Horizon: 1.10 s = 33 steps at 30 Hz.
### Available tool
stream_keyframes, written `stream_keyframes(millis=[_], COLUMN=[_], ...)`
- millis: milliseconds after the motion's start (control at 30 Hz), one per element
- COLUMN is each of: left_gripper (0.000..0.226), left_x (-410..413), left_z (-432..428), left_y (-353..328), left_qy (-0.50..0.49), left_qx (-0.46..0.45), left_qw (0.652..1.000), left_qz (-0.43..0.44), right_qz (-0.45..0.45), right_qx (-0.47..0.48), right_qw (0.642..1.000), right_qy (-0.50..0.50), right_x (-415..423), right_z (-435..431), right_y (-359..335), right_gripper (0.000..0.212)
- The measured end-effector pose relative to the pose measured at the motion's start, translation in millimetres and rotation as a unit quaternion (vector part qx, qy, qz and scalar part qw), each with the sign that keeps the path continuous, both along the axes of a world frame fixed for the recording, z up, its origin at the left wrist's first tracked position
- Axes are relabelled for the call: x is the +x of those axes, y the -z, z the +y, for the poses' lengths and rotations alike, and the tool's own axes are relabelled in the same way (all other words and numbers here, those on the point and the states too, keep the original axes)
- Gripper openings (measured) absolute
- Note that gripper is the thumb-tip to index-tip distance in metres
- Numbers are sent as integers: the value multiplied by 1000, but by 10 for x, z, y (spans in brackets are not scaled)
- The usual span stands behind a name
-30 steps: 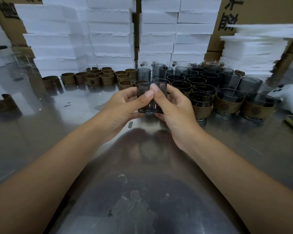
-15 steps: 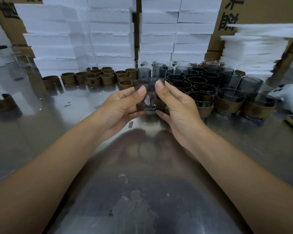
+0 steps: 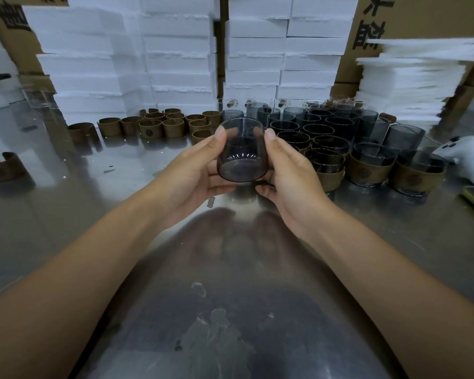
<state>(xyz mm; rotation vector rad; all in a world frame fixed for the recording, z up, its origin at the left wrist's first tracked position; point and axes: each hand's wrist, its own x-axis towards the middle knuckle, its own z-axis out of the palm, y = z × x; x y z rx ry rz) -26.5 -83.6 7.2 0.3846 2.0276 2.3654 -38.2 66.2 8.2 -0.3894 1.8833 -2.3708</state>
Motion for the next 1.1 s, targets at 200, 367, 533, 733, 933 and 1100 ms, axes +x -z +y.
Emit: stream_keyframes(millis=[200,367,533,733,933,1100], left_gripper=[76,77,46,54,38,32], left_x=[-19,9,1,0,-28,-31], left_z=[-8,-22,11,2,-15,-12], left_y=[12,23,49,44,60,59], left_qy=[-32,3,-50,-121,-136,-126], left_qx=[-60,-99,-107,-90,-84,-88], left_qw=[998,995,991,988,987,988], left_qz=[4,30,65,45,25,17], right_qz=[-18,-77,-108,-51,3,1], right_qx=[7,-31,-67,22,76,71], right_qw=[1000,996,991,998,996,997], right_qy=[-17,-22,-29,-36,-44,-29], right_x=[20,-4,-23,-23,6,-8], right_z=[-22,-12,-17,-33,-42,-27], right_y=[13,-12,7,27,76,90], right_gripper=[26,38,38,43,81,66])
